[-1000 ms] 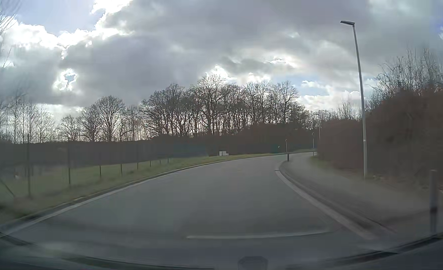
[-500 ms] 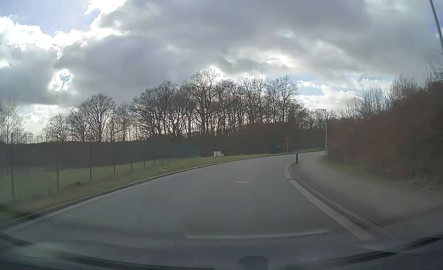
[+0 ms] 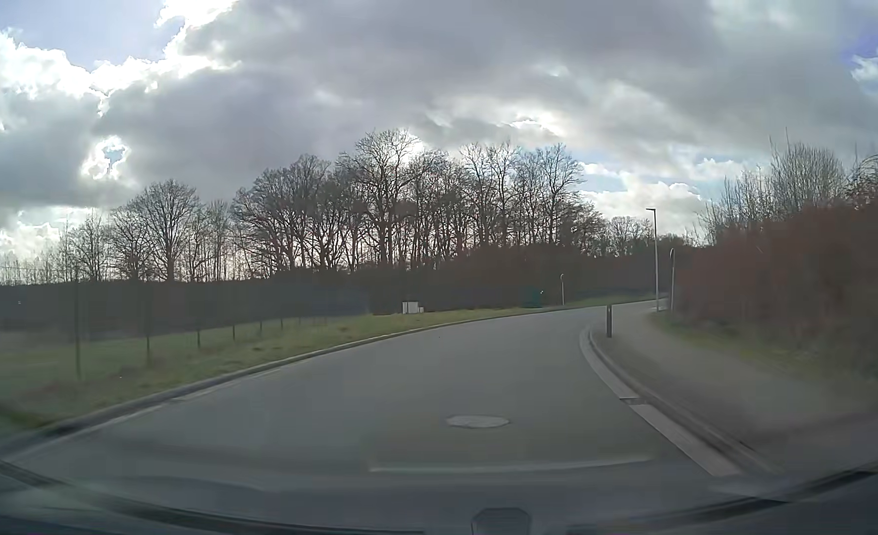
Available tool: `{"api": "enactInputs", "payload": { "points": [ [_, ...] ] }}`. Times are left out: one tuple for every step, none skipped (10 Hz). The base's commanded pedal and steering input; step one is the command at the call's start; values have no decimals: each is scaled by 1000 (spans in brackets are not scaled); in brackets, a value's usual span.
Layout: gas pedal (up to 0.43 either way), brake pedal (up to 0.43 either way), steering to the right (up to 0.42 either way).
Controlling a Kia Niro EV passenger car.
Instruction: Follow the waypoints while adhering to traffic rules and regulations
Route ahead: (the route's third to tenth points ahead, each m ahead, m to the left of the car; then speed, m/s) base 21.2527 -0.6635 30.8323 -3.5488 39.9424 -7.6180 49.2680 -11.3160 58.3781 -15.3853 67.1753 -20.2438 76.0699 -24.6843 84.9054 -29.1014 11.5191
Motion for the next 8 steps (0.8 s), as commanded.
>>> {"api": "enactInputs", "payload": {
  "points": [
    [130,0,37],
    [130,0,39],
    [130,0,40],
    [130,0,42],
    [118,0,44],
    [118,0,45],
    [118,0,45],
    [118,0,45]
  ]
}}
